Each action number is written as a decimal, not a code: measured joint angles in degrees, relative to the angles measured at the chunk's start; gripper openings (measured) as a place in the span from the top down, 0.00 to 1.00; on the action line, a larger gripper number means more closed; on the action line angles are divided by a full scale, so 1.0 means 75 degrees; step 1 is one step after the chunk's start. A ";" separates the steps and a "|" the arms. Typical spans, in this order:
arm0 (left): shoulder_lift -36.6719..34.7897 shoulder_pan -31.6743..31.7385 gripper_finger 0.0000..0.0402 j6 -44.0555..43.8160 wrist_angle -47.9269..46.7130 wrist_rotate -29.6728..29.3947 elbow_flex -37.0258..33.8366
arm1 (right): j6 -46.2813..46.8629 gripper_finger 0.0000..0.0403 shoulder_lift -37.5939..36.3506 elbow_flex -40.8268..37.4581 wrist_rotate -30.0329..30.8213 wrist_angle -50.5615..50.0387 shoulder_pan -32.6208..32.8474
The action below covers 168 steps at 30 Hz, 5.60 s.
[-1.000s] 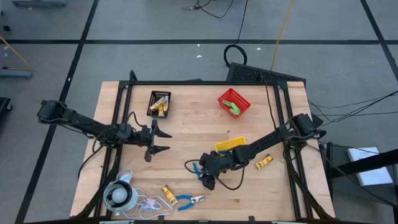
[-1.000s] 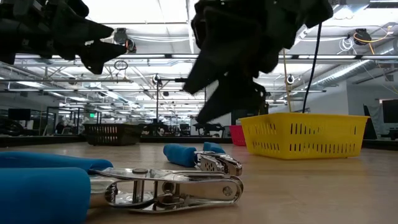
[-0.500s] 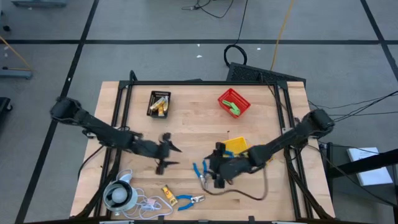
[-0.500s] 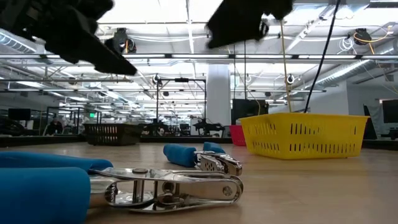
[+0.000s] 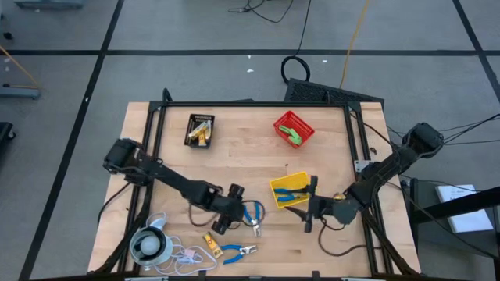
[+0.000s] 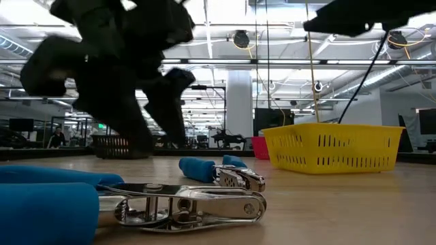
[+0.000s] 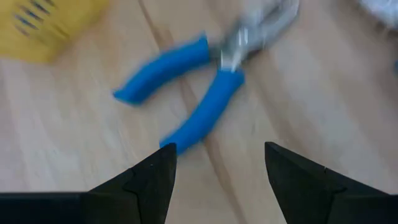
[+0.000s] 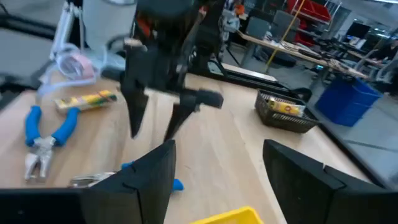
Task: Pick & Place School Supplies
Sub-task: Put the blue punch plier into the yellow bin
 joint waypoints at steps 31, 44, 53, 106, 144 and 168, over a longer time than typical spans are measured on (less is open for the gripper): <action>0.1531 0.0443 0.39 0.1526 -0.0843 0.0688 0.1678 | 0.0205 0.43 -0.0123 -0.0736 -0.0034 0.0308 0.0248; 0.1647 0.0416 0.90 0.1125 -0.1232 0.0647 0.1690 | 0.0234 0.44 -0.0123 -0.0736 -0.0008 0.0295 0.0312; 0.1133 0.0440 0.90 0.0748 -0.1699 -0.0713 0.1671 | 0.0334 0.44 -0.0123 -0.0736 -0.0002 0.0265 0.0383; 0.3038 0.2364 0.50 0.0924 -0.0743 0.1740 0.5377 | -0.1631 0.44 -0.1379 -0.0733 0.3772 0.0380 0.2247; 0.1491 -0.1440 0.44 -0.4591 -0.3124 0.0270 0.3422 | -0.1657 0.44 -0.1376 -0.0739 0.3556 0.0295 0.2451; 0.1529 -0.1810 0.44 -0.6357 -0.1668 0.0499 0.2046 | -0.1671 0.44 -0.1376 -0.0736 0.3562 0.0295 0.2647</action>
